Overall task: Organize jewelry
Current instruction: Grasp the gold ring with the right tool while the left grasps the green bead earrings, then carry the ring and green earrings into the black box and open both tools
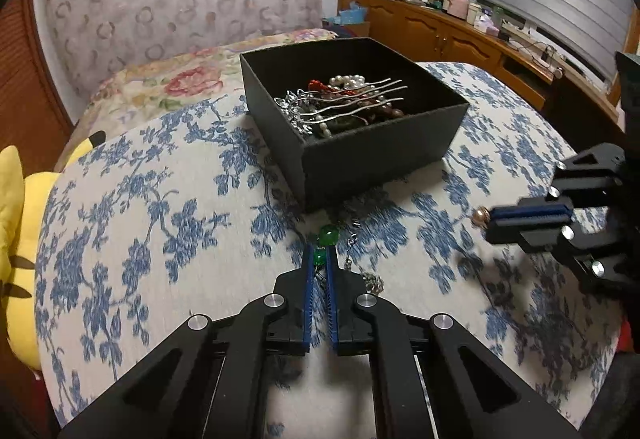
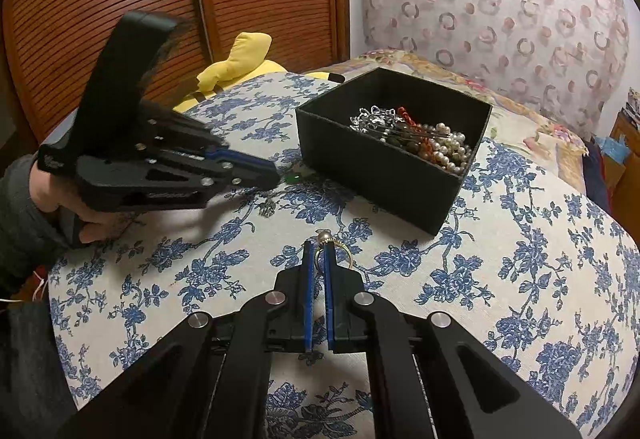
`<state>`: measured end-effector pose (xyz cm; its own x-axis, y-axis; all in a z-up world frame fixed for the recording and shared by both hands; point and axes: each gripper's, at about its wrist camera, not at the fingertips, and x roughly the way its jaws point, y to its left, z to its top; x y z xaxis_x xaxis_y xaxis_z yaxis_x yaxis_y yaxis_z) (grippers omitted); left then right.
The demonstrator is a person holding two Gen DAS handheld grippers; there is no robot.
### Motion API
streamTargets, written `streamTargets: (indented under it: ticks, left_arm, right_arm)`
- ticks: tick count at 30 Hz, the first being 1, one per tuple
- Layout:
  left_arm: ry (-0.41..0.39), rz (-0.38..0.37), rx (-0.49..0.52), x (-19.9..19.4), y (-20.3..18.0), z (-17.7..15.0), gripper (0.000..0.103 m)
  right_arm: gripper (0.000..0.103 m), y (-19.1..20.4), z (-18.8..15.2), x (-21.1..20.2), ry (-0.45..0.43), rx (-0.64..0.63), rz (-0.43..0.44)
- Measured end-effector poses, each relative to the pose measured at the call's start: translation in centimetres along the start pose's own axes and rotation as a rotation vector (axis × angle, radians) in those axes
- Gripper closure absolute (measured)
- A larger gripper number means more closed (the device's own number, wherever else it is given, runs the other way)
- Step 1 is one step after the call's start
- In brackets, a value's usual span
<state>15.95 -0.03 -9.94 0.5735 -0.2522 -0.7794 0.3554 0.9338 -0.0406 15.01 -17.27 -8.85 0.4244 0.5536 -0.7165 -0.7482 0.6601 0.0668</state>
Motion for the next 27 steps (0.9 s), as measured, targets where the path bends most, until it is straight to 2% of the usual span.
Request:
streamTargets:
  ticks: [2, 9, 14, 16, 18, 19, 27]
  left_arm:
    - [-0.011, -0.003, -0.007, -0.6, -0.1, -0.1, 0.103]
    - [-0.075, -0.008, -0.011, -3.3, -0.5, 0.5, 0.103]
    - [-0.047, -0.009, -0.016, -2.4, -0.2, 1.3, 0.103]
    - [-0.027, -0.002, -0.005, -1.5, -0.2, 1.6, 0.099]
    - [-0.012, -0.015, -0.008, -0.8, -0.2, 1.7, 0.086]
    - [-0.007, -0.018, -0.008, -0.5, -0.2, 1.7, 0.084]
    - [0.022, -0.016, 0.0, 1.2, -0.2, 1.5, 0.083]
  right_arm:
    - [0.098, 0.0, 0.0, -0.2, -0.003, 0.001, -0.002]
    - [0.097, 0.0, 0.6, -0.9, -0.019, -0.002, -0.011]
    - [0.098, -0.2, 0.8, -1.0, -0.02, -0.002, -0.014]
    - [0.097, -0.3, 0.8, -1.0, -0.018, 0.001, -0.014]
    - [0.097, -0.4, 0.7, -0.9, -0.016, 0.004, -0.016]
    - [0.098, -0.6, 0.6, -0.9, -0.015, 0.007, -0.017]
    - [0.097, -1.3, 0.1, -0.7, -0.01, 0.019, -0.022]
